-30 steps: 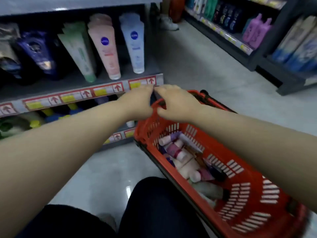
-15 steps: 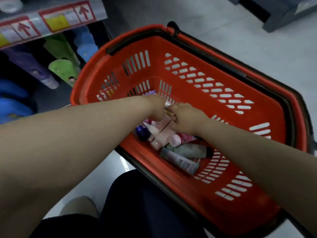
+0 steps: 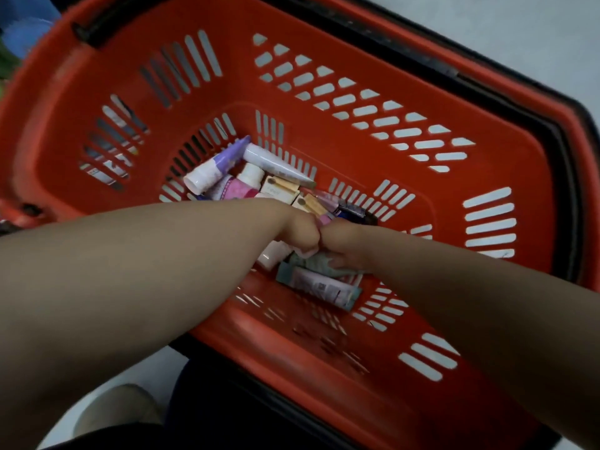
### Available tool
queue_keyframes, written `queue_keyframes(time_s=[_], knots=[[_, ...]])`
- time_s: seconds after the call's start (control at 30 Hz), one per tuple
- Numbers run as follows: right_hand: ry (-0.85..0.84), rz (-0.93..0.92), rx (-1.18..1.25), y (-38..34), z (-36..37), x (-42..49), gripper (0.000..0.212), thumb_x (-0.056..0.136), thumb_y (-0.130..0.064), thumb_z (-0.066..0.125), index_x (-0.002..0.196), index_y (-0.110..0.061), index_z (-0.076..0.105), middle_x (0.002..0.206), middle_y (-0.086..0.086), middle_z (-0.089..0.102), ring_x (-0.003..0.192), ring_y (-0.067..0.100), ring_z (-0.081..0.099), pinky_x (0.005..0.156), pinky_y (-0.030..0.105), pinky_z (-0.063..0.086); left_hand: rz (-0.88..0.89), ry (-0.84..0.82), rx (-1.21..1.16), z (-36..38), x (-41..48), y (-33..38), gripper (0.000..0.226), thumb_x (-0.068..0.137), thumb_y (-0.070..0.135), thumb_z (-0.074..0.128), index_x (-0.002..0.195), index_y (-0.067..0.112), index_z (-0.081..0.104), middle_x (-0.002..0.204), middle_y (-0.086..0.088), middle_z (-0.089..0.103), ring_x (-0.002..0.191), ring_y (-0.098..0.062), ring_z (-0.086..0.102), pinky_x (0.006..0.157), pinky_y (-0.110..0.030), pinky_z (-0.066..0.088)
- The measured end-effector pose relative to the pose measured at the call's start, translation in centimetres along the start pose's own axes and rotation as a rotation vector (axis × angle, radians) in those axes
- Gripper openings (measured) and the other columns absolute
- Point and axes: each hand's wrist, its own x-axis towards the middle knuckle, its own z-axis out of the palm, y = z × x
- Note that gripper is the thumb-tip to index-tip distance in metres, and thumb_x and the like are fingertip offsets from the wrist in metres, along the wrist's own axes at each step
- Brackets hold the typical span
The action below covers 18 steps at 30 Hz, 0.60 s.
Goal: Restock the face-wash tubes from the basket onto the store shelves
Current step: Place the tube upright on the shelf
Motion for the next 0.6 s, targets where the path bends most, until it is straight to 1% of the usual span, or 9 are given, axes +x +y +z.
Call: queue_keyframes(time_s=[0.07,0.13,0.17,0.2,0.27,0.33,0.43,0.53,0.6], knots=[[0.011,0.043,0.076,0.0,0.6,0.5,0.011,0.093,-0.005,0.047,0.089,-0.014,0.052,0.076,0.003,0.054,0.061,0.011,0.050,0.058,0.023,0.044,-0.029,0.008,-0.098,0.1,0.3,-0.2,0.018,0.088,0.008,0.049,0.099,0.013,0.036,0.081,-0.006,0.043,0.064,-0.014,0.036,0.058,-0.025,0.030],[0.067,0.063,0.162,0.1,0.7,1.0,0.018,0.092,-0.011,0.047,0.109,-0.016,0.055,0.091,0.005,0.064,0.078,0.016,0.057,0.065,0.029,0.048,-0.050,0.005,-0.227,0.0,0.2,-0.3,0.018,0.089,0.009,0.048,0.106,0.014,0.042,0.101,-0.011,0.048,0.084,-0.021,0.047,0.071,-0.028,0.039],[0.090,0.069,0.197,0.1,0.6,1.1,0.019,0.094,-0.014,0.045,0.111,-0.015,0.055,0.095,0.005,0.066,0.083,0.017,0.059,0.070,0.031,0.050,-0.064,-0.008,-0.285,0.0,0.2,-0.5,0.025,0.090,0.010,0.048,0.114,0.013,0.045,0.113,-0.014,0.048,0.098,-0.025,0.049,0.081,-0.032,0.043],[0.096,0.072,0.218,0.2,0.5,1.1,0.017,0.096,-0.017,0.044,0.107,-0.014,0.056,0.090,0.004,0.065,0.081,0.017,0.059,0.074,0.032,0.050,-0.070,-0.020,-0.353,0.0,0.2,-0.5,0.034,0.091,0.010,0.048,0.125,0.011,0.044,0.124,-0.015,0.047,0.110,-0.027,0.047,0.091,-0.036,0.044],[0.097,0.088,0.231,0.3,0.3,1.1,0.012,0.096,-0.022,0.044,0.093,-0.017,0.055,0.077,0.001,0.060,0.068,0.014,0.053,0.072,0.031,0.048,-0.097,-0.059,-0.463,0.1,0.4,-0.8,0.039,0.092,0.011,0.046,0.131,0.010,0.042,0.135,-0.014,0.044,0.119,-0.026,0.044,0.101,-0.041,0.040],[0.085,0.100,0.271,0.1,0.4,0.9,0.016,0.095,-0.030,0.046,0.088,-0.019,0.055,0.077,-0.001,0.058,0.066,0.012,0.050,0.064,0.026,0.046,-0.099,-0.085,-0.583,0.2,0.4,-1.0,0.024,0.093,0.013,0.042,0.116,0.015,0.048,0.128,-0.009,0.049,0.114,-0.022,0.045,0.102,-0.041,0.037],[0.045,0.102,0.334,-0.1,0.4,1.1,0.022,0.093,-0.039,0.048,0.090,-0.019,0.056,0.081,0.000,0.062,0.071,0.014,0.054,0.060,0.024,0.046,-0.118,-0.090,-0.709,0.1,0.2,-1.0,0.013,0.095,0.024,0.039,0.094,0.023,0.052,0.098,0.000,0.058,0.091,-0.015,0.052,0.098,-0.042,0.034],[0.035,0.104,0.360,-0.7,-0.1,0.7,0.028,0.093,-0.046,0.048,0.094,-0.019,0.056,0.080,0.001,0.062,0.073,0.014,0.056,0.061,0.027,0.045,-0.125,-0.083,-0.793,-0.4,-0.1,-0.8,0.018,0.094,0.026,0.038,0.100,0.018,0.054,0.091,-0.002,0.057,0.089,-0.018,0.053,0.096,-0.044,0.035],[0.004,0.092,0.448,-1.5,-0.5,0.1,0.029,0.093,-0.045,0.048,0.091,-0.017,0.056,0.080,0.002,0.062,0.073,0.015,0.057,0.062,0.029,0.047,-0.154,-0.035,-0.874,-1.1,-0.3,-1.0,0.022,0.095,0.026,0.038,0.103,0.014,0.054,0.093,-0.004,0.059,0.089,-0.020,0.056,0.085,-0.039,0.041]])
